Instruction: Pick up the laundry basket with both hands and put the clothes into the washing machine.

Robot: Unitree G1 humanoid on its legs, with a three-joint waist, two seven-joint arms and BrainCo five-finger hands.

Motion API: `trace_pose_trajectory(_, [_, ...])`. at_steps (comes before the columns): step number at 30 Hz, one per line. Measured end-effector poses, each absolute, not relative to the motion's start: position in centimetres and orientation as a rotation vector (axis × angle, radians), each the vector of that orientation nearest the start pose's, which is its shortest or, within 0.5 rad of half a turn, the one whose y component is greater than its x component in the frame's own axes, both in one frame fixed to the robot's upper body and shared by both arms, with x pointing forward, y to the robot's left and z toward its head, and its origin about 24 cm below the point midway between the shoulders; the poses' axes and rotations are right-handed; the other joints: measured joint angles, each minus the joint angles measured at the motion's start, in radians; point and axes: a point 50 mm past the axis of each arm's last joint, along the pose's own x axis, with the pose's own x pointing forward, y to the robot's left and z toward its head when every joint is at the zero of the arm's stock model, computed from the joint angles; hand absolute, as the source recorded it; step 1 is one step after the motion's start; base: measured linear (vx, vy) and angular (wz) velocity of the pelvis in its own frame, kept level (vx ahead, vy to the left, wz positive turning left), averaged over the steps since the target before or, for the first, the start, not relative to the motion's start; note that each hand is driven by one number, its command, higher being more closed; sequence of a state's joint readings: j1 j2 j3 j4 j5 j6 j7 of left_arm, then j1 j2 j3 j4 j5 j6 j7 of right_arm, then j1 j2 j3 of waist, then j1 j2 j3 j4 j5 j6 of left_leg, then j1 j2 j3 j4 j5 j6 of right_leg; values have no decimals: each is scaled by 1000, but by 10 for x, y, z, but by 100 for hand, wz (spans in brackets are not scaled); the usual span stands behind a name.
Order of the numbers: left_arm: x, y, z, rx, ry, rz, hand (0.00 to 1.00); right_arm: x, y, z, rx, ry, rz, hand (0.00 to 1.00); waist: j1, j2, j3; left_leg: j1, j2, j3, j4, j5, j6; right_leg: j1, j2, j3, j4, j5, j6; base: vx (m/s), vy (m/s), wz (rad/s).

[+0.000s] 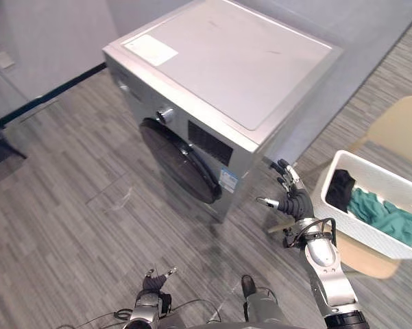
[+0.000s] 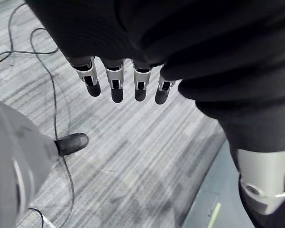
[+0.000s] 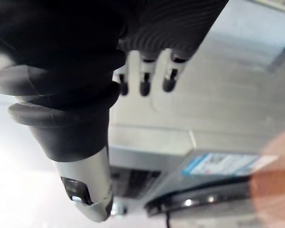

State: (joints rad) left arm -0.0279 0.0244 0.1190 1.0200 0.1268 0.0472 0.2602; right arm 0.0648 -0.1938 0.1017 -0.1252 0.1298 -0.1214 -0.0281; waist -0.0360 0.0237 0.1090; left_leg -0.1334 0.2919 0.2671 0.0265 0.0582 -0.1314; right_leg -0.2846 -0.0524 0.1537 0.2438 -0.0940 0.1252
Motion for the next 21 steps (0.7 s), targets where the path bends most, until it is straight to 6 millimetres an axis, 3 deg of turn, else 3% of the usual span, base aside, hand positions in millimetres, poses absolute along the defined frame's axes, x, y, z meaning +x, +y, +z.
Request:
trace_pose_trajectory(1, [132, 187, -151, 220, 1053, 291, 0, 239, -155, 66, -14, -162, 111, 0, 0, 1, 1, -3, -11, -8, -19, 22, 19, -1, -9, -9, -2, -2, 1, -45, -5, 41])
trace_pose_trajectory(7, [118, 190, -157, 220, 1111, 280, 0, 237, -148, 65, 52, -157, 164, 0, -3, 25, 21, -48, -32, -19, -34, 51, 34, -12, -34, -52, -14, 0, 0, -27, 10, 28])
trace_pose_trajectory(10, [118, 190, -157, 221, 1110, 279, 0, 236, -147, 66, 79, -169, 166, 0, -9, 28, 24, -57, -34, -20, -51, 70, 24, -19, -36, -58, -25, 5, -2, -3, 2, 7])
trace_pose_trajectory(14, [121, 189, -156, 221, 1103, 275, 0, 237, -146, 67, 136, -170, 171, 0, -14, 32, 34, -72, -39, -19, -66, 109, 42, -17, -39, -76, -48, 24, 4, -11, -14, 12])
trace_pose_trajectory(21, [130, 182, -154, 219, 1076, 258, 0, 249, -142, 75, 138, -194, 200, 0, -35, 47, 59, -83, -40, -18, -77, 118, 50, -19, -39, -76, -77, 47, 3, -23, 3, 0])
